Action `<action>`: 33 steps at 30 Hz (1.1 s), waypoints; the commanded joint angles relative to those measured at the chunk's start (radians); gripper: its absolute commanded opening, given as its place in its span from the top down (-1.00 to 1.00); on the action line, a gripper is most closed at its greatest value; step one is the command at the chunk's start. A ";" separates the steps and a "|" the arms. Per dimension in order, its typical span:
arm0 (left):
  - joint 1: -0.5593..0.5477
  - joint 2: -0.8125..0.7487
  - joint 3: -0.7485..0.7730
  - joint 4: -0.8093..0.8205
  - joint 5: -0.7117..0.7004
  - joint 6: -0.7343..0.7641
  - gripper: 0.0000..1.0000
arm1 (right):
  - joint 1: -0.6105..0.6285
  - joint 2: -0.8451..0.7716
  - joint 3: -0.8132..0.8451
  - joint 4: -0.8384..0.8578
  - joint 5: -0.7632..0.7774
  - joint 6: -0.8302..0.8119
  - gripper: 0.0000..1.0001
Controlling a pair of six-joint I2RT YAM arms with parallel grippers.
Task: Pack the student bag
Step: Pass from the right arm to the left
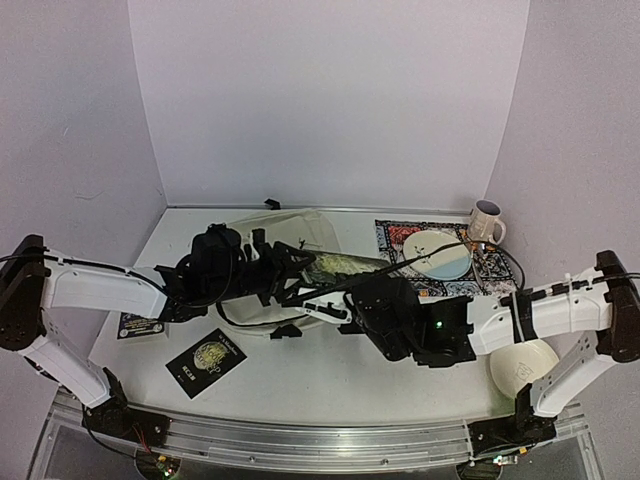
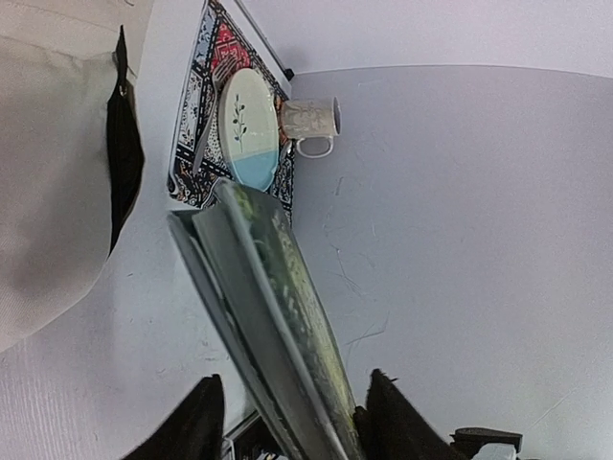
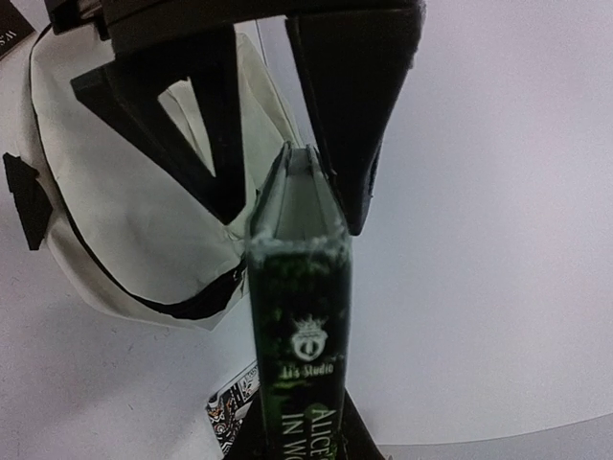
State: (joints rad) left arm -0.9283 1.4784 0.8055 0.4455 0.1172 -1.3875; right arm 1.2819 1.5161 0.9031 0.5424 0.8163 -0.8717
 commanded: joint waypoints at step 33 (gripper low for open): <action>0.234 -0.213 -0.129 0.052 0.133 0.216 1.00 | -0.314 -0.126 0.150 -0.404 -0.843 0.622 -0.97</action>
State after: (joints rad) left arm -0.7295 1.3287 0.6747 0.3441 0.1617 -1.2274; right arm 1.0872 1.4348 1.0038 0.2413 0.3087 -0.4761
